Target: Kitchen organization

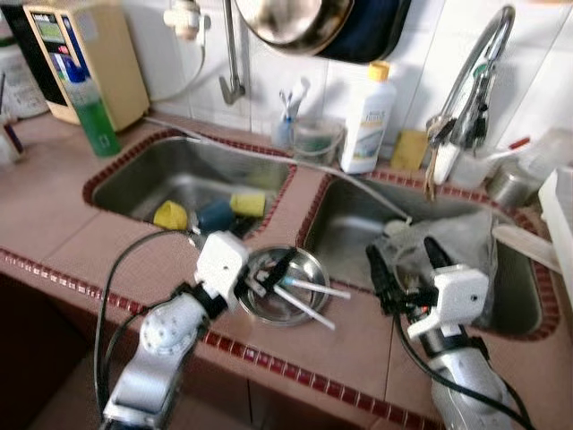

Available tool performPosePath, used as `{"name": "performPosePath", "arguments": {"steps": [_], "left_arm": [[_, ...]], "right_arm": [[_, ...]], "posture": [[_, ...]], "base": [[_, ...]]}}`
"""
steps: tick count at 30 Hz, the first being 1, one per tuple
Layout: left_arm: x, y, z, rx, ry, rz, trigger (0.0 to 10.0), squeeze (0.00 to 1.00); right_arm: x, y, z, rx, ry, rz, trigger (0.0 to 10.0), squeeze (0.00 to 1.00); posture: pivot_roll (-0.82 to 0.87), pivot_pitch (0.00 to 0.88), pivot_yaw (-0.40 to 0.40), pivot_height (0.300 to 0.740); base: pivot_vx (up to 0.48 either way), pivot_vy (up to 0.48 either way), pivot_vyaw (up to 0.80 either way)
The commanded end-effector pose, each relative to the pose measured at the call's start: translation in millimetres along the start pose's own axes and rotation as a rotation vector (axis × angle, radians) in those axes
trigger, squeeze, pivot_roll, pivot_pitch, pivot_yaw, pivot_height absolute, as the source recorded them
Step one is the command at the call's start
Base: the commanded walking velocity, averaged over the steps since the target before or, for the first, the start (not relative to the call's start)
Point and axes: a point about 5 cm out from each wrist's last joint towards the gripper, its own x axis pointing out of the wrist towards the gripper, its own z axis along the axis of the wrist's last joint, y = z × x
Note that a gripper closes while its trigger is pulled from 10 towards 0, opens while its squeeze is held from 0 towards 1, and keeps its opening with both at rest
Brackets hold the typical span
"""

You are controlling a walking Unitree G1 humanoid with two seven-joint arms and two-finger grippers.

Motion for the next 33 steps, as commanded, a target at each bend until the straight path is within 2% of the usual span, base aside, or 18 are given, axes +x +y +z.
{"name": "performPosePath", "arguments": {"steps": [1, 3, 4, 9, 11, 15, 18, 23, 30, 33], "left_arm": [[1.6, 6.7, 1.1, 0.061, 0.007, -0.04, 10.0, 0.0], [2.3, 8.1, 2.0, 0.1, 0.006, -0.068, 10.0, 0.0], [3.4, 8.8, 2.6, 0.149, 0.004, -0.109, 10.0, 0.0], [10.2, 10.3, -1.1, 0.228, 0.028, -0.218, 10.0, 0.0], [13.6, 10.6, -3.8, 0.208, 0.044, -0.249, 10.0, 0.0], [23.9, 10.8, -4.4, 0.266, 0.034, -0.334, 10.0, 0.0], [27.9, 10.8, -3.8, 0.267, 0.033, -0.364, 10.0, 0.0], [39.1, 16.0, 2.8, 0.301, 0.016, -0.454, 10.0, 0.0], [46.6, 21.4, 6.0, 0.356, 0.008, -0.532, 10.0, 0.0], [50.2, 21.3, 9.0, 0.357, 0.0, -0.577, 10.0, 0.0]], "right_arm": [[-2.2, 1.7, 5.5, 0.003, -0.014, 0.001, 10.0, 0.0], [-4.1, 2.2, 5.1, 0.008, -0.011, -0.003, 10.0, 0.0], [-6.1, 3.4, 4.8, 0.01, -0.008, -0.003, 10.0, 0.0], [-11.7, 8.8, 7.2, 0.024, -0.006, 0.015, 10.0, 0.0], [-14.3, 9.1, 7.2, 0.028, 0.002, 0.013, 10.0, 0.0], [-24.9, 12.4, 4.9, 0.034, 0.038, 0.023, 10.0, 0.0], [-30.1, 14.6, 6.3, 0.038, 0.043, 0.046, 10.0, 0.0], [-51.9, 17.2, 9.5, 0.048, 0.084, 0.098, 10.0, 0.0], [-65.8, 19.6, 11.5, 0.092, 0.13, 0.134, 10.0, 0.0], [-73.8, 21.6, 12.3, 0.087, 0.16, 0.188, 10.0, 0.0]], "posture": [[-0.05, 0.0, -0.001, 0.74], [-0.05, 0.0, 0.002, 0.74], [-0.05, 0.0, 0.008, 0.74], [-0.07, 0.0, 0.018, 0.74], [-0.07, 0.0, 0.022, 0.74], [-0.09, 0.003, 0.029, 0.74], [-0.1, 0.009, 0.033, 0.74], [-0.12, 0.018, 0.062, 0.74], [-0.13, 0.028, 0.081, 0.74], [-0.14, 0.039, 0.091, 0.74]], "base": [[0.0, 0.0, 0.0], [0.0, 0.0, 0.0], [0.0, 0.0, 0.0], [0.0, 0.0, 0.0], [0.0, 0.0, 0.0], [0.0, 0.0, 0.0], [0.0, 0.0, 0.0], [0.0, 0.0, 0.0], [0.0, 0.0, 0.0], [0.0, 0.0, 0.0]]}}
